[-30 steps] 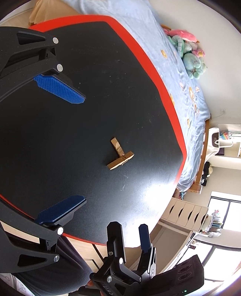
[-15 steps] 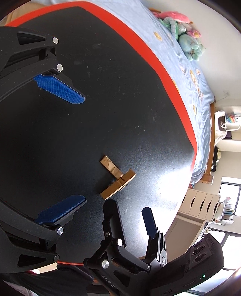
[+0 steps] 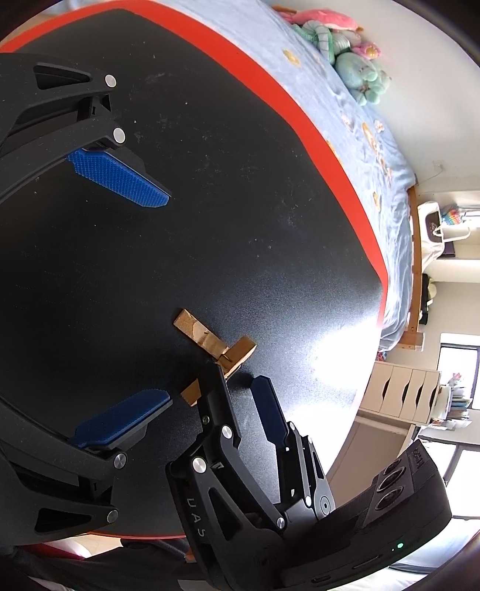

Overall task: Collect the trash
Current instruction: 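Grasp the wooden clothespin halves with left tool while right tool grasps the other half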

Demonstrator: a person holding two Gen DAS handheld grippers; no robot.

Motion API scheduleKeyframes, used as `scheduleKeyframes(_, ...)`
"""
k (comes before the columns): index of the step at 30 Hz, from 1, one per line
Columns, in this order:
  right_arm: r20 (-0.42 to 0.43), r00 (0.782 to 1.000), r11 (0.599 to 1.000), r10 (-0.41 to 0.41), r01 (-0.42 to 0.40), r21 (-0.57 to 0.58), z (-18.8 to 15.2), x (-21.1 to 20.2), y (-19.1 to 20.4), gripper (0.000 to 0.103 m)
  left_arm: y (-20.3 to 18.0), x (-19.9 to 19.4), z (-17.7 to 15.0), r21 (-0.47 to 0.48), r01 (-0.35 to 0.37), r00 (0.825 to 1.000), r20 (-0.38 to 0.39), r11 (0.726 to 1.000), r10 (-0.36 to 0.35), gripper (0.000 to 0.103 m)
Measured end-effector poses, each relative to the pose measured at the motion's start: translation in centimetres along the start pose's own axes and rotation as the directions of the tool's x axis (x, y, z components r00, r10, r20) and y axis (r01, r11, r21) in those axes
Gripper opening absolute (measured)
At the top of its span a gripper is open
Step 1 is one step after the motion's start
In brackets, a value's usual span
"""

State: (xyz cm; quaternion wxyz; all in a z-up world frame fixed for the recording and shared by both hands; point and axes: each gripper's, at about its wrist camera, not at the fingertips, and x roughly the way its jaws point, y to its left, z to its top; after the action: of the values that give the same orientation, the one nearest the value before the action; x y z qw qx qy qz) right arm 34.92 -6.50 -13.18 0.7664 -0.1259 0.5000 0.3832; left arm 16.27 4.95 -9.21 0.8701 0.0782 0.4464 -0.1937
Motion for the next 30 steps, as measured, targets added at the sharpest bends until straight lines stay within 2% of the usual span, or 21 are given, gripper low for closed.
scheduleKeyframes(5,0.003,1.0,1.0,-0.003,0.003,-0.016,-0.1,-0.2,-0.5,0.027,-0.2,0.6,0.8,0.011,0.006,1.0,0.001,1.0,-0.006,0.095)
scheduleKeyframes(7,0.003,1.0,1.0,0.004,-0.004,-0.013,-0.3,-0.2,-0.8,0.013,-0.4,0.8,1.0,0.014,0.01,1.0,0.002,1.0,-0.01,0.095)
scheduleKeyframes(14,0.019,0.999,1.0,0.028,-0.028,-0.012,-0.6,-0.7,-1.5,0.012,-1.0,1.6,2.3,0.029,0.025,1.0,0.008,0.999,-0.026,0.095)
scheduleKeyframes(19,0.04,0.999,1.0,0.014,-0.014,0.011,-0.9,-1.6,-2.5,0.01,-1.5,2.5,3.2,0.039,0.044,0.999,0.012,0.998,-0.045,0.094)
scheduleKeyframes(23,0.045,0.999,1.0,0.002,-0.003,0.024,-1.1,-2.0,-3.0,0.01,-1.8,3.4,3.8,0.055,0.053,0.999,-0.009,0.997,-0.053,0.068)
scheduleKeyframes(25,0.045,0.999,1.0,0.0,-0.002,0.027,-1.2,-2.0,-3.2,0.01,-2.0,3.7,4.0,0.062,0.059,0.998,-0.015,0.996,-0.058,0.061)
scheduleKeyframes(27,0.049,0.999,0.999,-0.002,0.0,0.035,-1.3,-2.1,-3.4,0.01,-2.0,3.7,4.2,0.058,0.058,0.998,-0.013,0.997,-0.057,0.048)
scheduleKeyframes(29,0.051,0.999,0.999,-0.002,0.0,0.04,-1.3,-2.2,-3.6,0.01,-1.9,3.7,4.4,0.047,0.044,0.999,-0.02,0.998,-0.043,0.026)
scheduleKeyframes(30,0.052,0.999,0.999,-0.001,-0.001,0.041,-1.3,-2.2,-3.7,0.01,-1.9,3.7,4.4,0.043,0.041,0.999,-0.026,0.998,-0.04,0.021)
